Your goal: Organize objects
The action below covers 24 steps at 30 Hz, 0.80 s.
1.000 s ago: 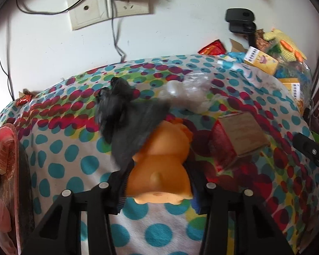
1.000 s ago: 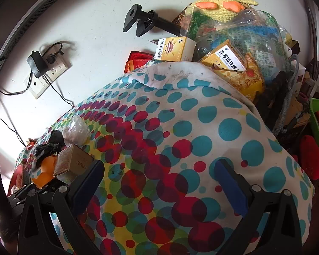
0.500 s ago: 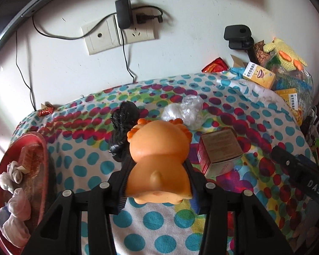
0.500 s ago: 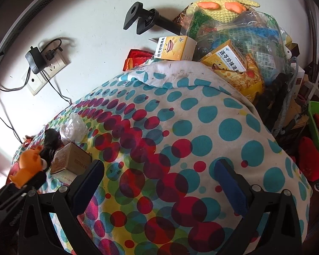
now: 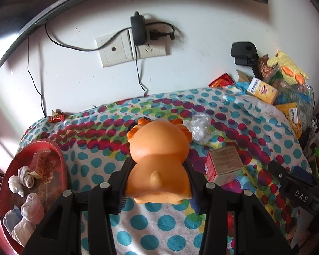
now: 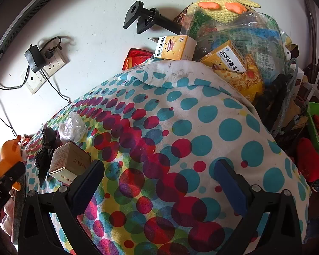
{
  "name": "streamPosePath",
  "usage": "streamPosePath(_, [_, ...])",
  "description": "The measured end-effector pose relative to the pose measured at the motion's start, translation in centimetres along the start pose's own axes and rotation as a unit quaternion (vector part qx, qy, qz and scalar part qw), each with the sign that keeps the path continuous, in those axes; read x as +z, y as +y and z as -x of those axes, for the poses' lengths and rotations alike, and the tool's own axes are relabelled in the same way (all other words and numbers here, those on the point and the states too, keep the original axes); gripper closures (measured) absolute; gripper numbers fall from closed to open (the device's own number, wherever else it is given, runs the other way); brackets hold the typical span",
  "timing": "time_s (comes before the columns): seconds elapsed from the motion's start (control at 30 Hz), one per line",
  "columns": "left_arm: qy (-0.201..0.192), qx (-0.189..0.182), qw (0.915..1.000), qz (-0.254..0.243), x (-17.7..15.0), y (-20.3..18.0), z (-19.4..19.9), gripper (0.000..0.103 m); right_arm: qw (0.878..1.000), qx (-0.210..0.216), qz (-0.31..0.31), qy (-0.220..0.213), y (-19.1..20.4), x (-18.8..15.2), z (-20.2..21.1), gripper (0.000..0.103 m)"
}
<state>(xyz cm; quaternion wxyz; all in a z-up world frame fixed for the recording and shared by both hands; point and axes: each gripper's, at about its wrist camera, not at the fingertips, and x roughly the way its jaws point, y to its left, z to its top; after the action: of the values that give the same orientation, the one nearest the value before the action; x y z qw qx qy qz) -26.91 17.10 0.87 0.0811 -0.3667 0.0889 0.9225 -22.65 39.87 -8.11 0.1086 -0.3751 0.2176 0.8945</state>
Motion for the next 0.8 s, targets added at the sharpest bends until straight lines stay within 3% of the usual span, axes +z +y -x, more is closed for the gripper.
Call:
streamPosePath(0.33, [-0.008,0.021,0.9990,0.038,0.7,4.3,1.2,0.057,1.000,-0.002,0.001,0.001,0.1,0.0,0.0,0.000])
streamPosePath(0.8, [-0.014,0.067,0.9929,0.097,0.5,15.2,3.3,0.057,1.000,-0.013,0.010,0.005,0.2,-0.1,-0.1,0.000])
